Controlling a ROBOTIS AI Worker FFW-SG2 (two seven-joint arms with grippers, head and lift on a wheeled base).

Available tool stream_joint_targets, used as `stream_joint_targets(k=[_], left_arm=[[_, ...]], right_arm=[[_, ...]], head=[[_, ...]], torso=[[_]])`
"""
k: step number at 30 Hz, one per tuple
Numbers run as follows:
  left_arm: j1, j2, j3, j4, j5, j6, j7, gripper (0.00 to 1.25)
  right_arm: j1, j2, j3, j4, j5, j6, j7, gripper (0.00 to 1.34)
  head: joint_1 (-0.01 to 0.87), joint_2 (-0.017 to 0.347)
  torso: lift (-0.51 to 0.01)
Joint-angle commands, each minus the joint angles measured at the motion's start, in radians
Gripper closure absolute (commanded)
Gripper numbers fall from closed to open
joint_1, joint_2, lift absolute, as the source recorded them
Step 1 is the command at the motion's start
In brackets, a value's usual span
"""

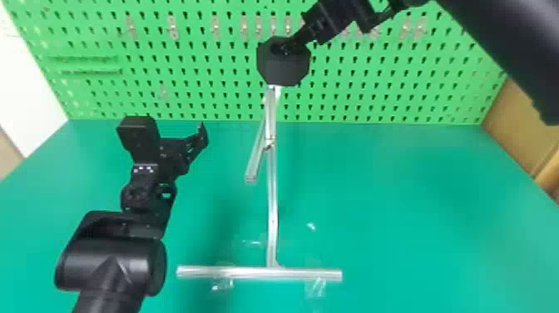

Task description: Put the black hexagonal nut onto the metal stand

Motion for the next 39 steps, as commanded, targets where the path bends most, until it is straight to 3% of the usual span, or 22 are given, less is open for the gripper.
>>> stream_joint_targets(k=[1, 39], left_arm=[[0.000, 0.000, -0.001, 0.000, 0.000, 0.000, 0.000, 0.15], [0.000, 0.000, -0.001, 0.000, 0.002, 0.001, 0.000, 0.15]], right_arm=[[0.007, 0.014, -0.001, 0.023, -0.008, -0.013, -0.001, 1.08], [0.031, 0.012, 0.051, 0.063, -0.123, -0.070, -0.049, 1.08]], head=[[0.693, 0.081], [0.693, 0.081]], torso=[[-0.001], [-0.001]])
